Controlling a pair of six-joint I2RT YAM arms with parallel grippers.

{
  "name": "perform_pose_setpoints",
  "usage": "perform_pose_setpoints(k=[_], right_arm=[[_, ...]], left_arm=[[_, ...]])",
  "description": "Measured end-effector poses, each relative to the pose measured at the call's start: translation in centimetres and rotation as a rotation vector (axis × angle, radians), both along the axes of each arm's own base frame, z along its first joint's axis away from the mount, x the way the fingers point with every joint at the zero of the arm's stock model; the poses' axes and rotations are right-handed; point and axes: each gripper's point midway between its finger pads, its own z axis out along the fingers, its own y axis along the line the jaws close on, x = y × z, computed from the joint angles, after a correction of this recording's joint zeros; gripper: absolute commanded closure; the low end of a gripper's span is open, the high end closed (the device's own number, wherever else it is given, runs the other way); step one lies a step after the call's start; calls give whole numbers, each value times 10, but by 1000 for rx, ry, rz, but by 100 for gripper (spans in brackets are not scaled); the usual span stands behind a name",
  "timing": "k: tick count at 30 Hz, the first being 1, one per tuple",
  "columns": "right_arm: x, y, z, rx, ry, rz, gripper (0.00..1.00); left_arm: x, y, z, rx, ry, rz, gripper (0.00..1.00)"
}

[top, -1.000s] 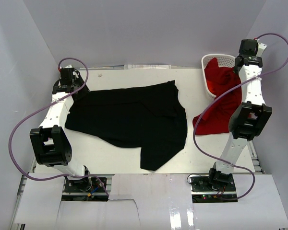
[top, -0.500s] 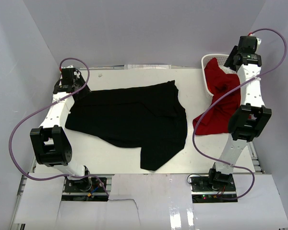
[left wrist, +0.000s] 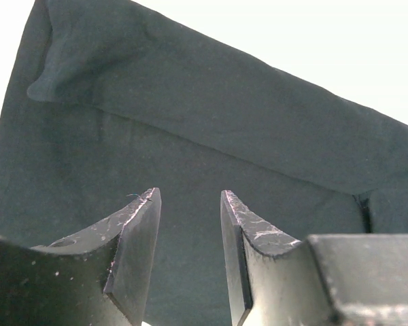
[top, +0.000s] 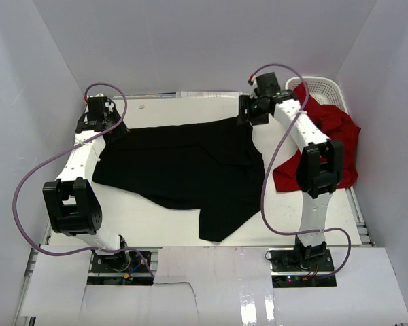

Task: Fold and stack the t-shirts
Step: Fold the flattened tshirt in 1/3 of the way

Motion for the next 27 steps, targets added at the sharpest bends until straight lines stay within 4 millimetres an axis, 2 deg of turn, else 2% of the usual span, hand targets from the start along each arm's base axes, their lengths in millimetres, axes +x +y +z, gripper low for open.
perform_pose_setpoints(k=[3, 6, 9, 12, 14, 18, 23, 27], right_arm=[[-20, 22, -43, -6, 108, 62, 32], [-21, 27, -70, -13, 159, 76, 32], [-19, 29, -86, -13, 180, 79, 33], [-16, 31, -95, -12, 187, 81, 34], [-11, 33, -101, -9, 187, 83, 34], [-3, 39, -113, -5, 190, 90, 36], [-3, 40, -132, -13, 215, 90, 39], [-1, 38, -134, -26, 210, 81, 38]], left_arm=[[0, 5, -3, -11, 16, 12, 48], [3, 21, -9, -35, 30, 46, 48], [7, 47, -16, -55, 44, 107, 49], [10, 68, -24, -68, 57, 160, 49], [15, 74, -28, -76, 64, 180, 50], [25, 71, -43, -103, 88, 180, 50], [29, 68, -71, -122, 148, 177, 51], [29, 68, -84, -126, 178, 178, 51]])
